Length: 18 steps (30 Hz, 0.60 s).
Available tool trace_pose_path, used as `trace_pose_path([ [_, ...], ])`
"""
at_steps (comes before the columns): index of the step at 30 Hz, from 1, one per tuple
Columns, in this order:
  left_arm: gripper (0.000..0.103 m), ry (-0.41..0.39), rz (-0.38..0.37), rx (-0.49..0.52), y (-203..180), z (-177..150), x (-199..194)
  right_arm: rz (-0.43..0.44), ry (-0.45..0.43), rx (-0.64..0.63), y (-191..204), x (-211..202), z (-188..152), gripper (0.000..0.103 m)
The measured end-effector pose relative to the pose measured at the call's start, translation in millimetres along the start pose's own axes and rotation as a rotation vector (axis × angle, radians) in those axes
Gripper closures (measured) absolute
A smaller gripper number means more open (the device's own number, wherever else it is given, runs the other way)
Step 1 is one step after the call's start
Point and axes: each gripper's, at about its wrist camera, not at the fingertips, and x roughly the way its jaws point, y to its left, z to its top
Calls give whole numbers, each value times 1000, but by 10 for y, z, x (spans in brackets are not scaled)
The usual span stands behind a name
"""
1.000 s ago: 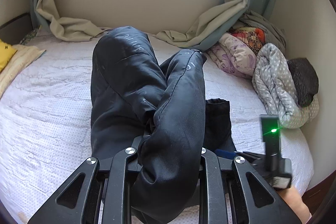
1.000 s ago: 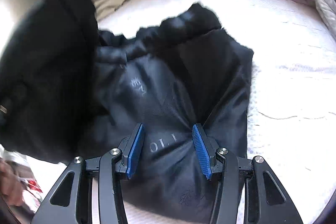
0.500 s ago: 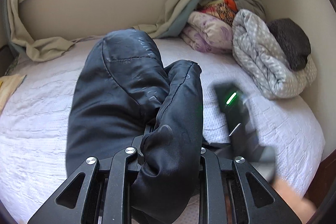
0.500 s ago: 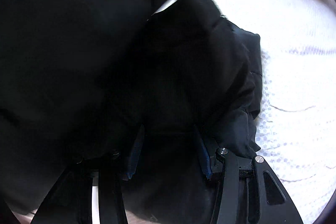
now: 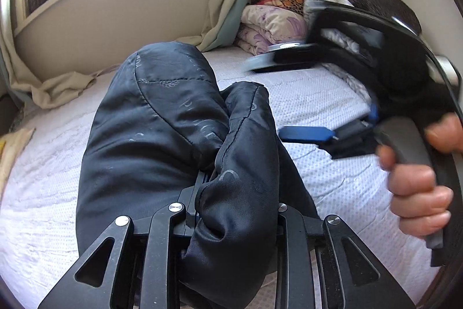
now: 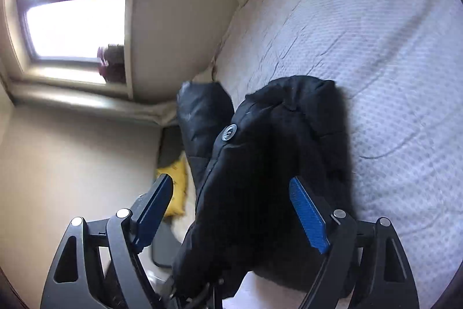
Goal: Fold large clothes
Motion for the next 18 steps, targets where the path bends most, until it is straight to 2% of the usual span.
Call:
trace_pose_path([
  [3, 72, -10, 7, 56, -94, -50, 21, -53, 36, -61, 37, 191, -26, 23],
  [5, 72, -14, 4, 84, -134, -76, 38, -52, 52, -70, 55, 338, -58, 32],
  [7, 72, -13, -1, 100, -164, -86, 52, -42, 59, -76, 89, 369, -22, 37],
  [11, 72, -9, -20, 99, -192, -11, 68, -76, 70, -108, 208, 513, 27, 64],
  [14, 71, -18, -50, 101, -249, 32, 78, -124, 47, -153, 293, 271, 107, 69],
  [18, 69, 26, -99, 77, -289, -15, 293, -255, 25, -181, 242, 184, 75, 70],
])
